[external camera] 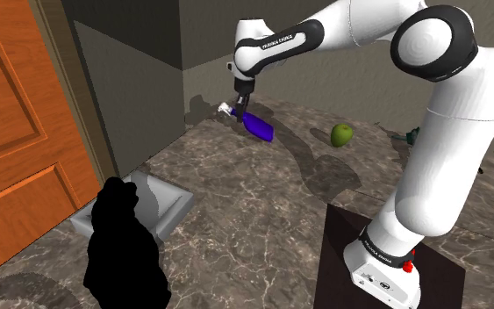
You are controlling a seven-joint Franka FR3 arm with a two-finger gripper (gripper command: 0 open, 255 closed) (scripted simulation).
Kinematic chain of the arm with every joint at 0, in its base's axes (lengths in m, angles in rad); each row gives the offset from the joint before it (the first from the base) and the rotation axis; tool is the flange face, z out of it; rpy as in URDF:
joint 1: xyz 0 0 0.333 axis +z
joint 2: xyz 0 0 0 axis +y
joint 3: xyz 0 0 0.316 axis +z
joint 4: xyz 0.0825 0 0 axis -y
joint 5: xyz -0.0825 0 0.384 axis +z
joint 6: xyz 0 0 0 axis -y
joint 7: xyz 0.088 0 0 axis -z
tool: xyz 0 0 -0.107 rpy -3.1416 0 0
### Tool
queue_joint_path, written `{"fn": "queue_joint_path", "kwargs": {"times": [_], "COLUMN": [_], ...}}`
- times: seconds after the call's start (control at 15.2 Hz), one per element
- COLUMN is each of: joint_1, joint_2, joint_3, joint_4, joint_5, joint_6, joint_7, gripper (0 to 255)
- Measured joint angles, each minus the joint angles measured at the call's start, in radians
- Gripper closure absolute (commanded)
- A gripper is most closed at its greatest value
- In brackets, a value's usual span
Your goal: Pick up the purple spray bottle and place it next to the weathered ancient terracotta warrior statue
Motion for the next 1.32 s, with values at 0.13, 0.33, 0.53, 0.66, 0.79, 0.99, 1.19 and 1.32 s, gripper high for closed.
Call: {"fn": "queue_joint_path", "kwargs": {"times": [0.13,0.33,0.53,0.66,0.79,0.99,1.19,1.32], "joint_1": [0.001,0.001,0.003,0.002,0.002,0.002,0.003,0.003], "joint_2": [-0.008,-0.023,-0.031,-0.035,-0.036,-0.045,-0.047,-0.049], "joint_3": [0.001,0.001,0.002,0.001,0.002,0.002,0.002,0.002], "joint_4": [0.018,0.039,0.069,0.091,0.117,0.144,0.182,0.205], "joint_5": [0.001,0.001,0.002,0.003,0.003,0.004,0.005,0.005], "joint_6": [-0.026,-0.061,-0.1,-0.125,-0.153,-0.189,-0.229,-0.253], "joint_7": [0.0,-0.002,-0.003,-0.007,-0.007,-0.01,-0.012,-0.014], "gripper": [255,255,255,255,255,255,255,255]}}
